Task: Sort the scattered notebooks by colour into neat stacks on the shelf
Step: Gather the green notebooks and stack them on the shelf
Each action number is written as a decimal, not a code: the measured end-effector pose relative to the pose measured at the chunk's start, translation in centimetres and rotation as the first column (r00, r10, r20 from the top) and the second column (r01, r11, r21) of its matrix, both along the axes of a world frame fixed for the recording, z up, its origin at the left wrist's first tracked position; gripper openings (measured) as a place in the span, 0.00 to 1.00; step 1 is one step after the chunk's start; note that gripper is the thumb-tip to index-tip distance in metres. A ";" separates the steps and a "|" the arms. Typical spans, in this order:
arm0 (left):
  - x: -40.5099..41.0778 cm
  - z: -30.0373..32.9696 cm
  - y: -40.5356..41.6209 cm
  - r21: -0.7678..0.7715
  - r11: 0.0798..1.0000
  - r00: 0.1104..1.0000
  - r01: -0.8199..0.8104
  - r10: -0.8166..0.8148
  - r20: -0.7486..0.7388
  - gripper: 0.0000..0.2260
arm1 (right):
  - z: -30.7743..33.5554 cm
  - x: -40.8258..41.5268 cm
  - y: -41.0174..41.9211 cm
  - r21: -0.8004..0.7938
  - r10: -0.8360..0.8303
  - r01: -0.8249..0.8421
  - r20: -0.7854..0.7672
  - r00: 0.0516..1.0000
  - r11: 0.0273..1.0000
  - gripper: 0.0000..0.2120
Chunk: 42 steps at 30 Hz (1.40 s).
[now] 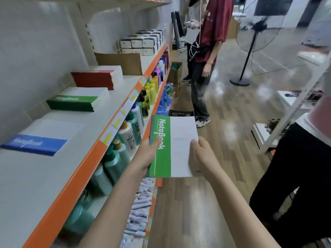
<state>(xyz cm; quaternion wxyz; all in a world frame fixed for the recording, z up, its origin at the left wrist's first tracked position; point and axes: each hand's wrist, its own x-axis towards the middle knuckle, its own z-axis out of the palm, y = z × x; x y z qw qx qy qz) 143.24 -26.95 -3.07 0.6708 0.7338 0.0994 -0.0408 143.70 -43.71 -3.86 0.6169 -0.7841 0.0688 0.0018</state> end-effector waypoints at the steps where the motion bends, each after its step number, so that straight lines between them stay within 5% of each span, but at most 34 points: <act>1: 1.2 -0.1 -0.1 0.004 1.000 1.000 0.004 -0.004 -0.002 0.14 | 0.0 1.1 -0.1 -0.007 -0.005 0.005 0.004 1.000 1.000 0.09; 10: 12.4 -1.0 -1.7 -0.063 0.998 0.998 -0.030 0.026 -0.064 0.13 | -0.6 12.4 -1.6 -0.060 -0.015 0.013 -0.032 0.999 0.998 0.12; 23: 27.7 2.7 1.3 -0.006 0.917 0.917 -0.399 0.399 -0.022 0.18 | 3.8 32.7 2.6 -0.122 0.342 -0.334 0.049 0.938 0.935 0.12; 29: 27.2 3.9 5.4 -0.069 0.773 0.775 -0.630 0.632 0.004 0.12 | 4.3 36.1 8.7 -0.088 0.553 -0.548 0.068 0.830 0.832 0.10; 42: 20.0 5.4 14.7 -0.100 0.426 0.434 -0.899 0.897 -0.078 0.19 | 6.2 33.4 22.8 0.006 0.831 -0.833 0.058 0.553 0.554 0.11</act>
